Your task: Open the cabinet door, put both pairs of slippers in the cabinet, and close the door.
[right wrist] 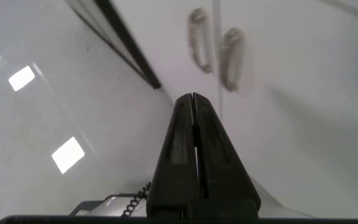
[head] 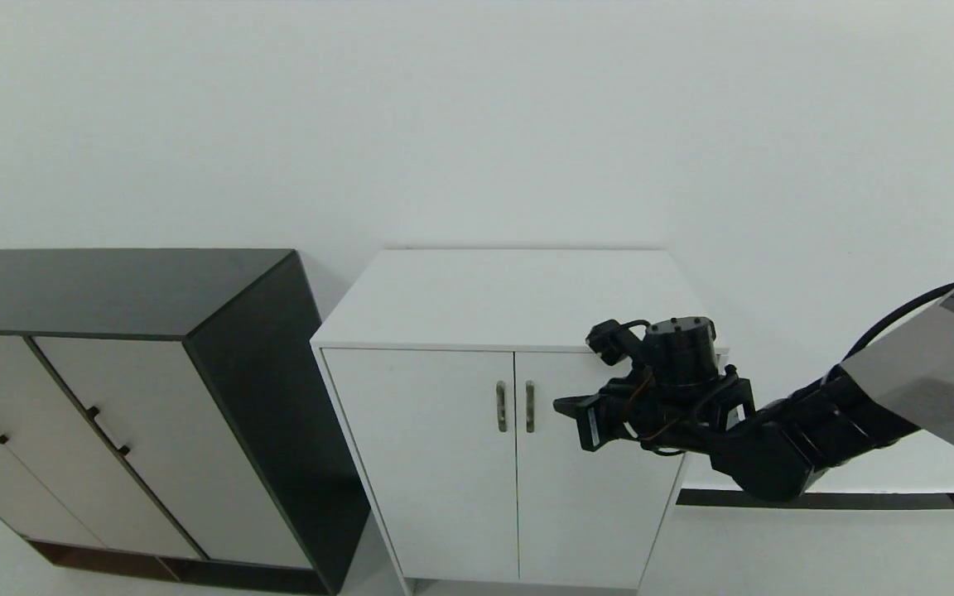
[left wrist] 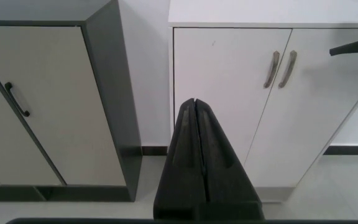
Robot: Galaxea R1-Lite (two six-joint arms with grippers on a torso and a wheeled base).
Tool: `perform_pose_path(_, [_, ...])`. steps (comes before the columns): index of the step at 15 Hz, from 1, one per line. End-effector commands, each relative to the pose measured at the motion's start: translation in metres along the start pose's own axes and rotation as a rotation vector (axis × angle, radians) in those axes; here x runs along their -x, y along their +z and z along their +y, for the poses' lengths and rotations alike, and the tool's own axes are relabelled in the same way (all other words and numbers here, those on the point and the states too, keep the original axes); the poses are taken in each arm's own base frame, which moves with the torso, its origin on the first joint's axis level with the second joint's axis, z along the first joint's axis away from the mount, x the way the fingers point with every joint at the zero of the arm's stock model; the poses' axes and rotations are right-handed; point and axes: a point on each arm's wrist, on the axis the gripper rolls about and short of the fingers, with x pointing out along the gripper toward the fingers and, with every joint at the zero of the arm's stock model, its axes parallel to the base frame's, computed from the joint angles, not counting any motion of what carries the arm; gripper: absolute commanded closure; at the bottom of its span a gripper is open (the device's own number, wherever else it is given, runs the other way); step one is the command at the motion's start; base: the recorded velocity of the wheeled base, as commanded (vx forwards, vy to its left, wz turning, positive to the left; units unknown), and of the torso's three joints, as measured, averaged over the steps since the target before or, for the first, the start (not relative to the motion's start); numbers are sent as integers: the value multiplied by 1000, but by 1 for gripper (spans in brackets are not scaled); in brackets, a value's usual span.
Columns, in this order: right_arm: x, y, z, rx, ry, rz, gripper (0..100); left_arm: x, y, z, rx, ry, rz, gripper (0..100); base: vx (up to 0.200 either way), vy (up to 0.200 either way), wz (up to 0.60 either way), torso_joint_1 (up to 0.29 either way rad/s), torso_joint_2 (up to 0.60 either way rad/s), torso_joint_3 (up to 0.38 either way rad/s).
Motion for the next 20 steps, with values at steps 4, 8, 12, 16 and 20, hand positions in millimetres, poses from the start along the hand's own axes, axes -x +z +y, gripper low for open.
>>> perform_pose_path(4, [-15,-4,-15,-12,-25,0,100,0,0,0,1,0,1,100,0,0,0,0,0,0])
perform_pose_path(8, [-17,-4,-26,-21,-47,-5,100,0,0,0,1,0,-1,100,0,0,0,0,0,0])
perform_pose_path(12, [-23,0,-31,-19,-110,-26,100,0,0,0,1,0,1,100,0,0,0,0,0,0])
perform_pose_path(16, [-29,2,-34,-18,-142,-38,100,0,0,0,1,2,1,100,0,0,0,0,0,0])
perform_pose_path(20, [-30,-1,-39,-23,-152,-33,100,0,0,0,1,2,-1,100,0,0,0,0,0,0])
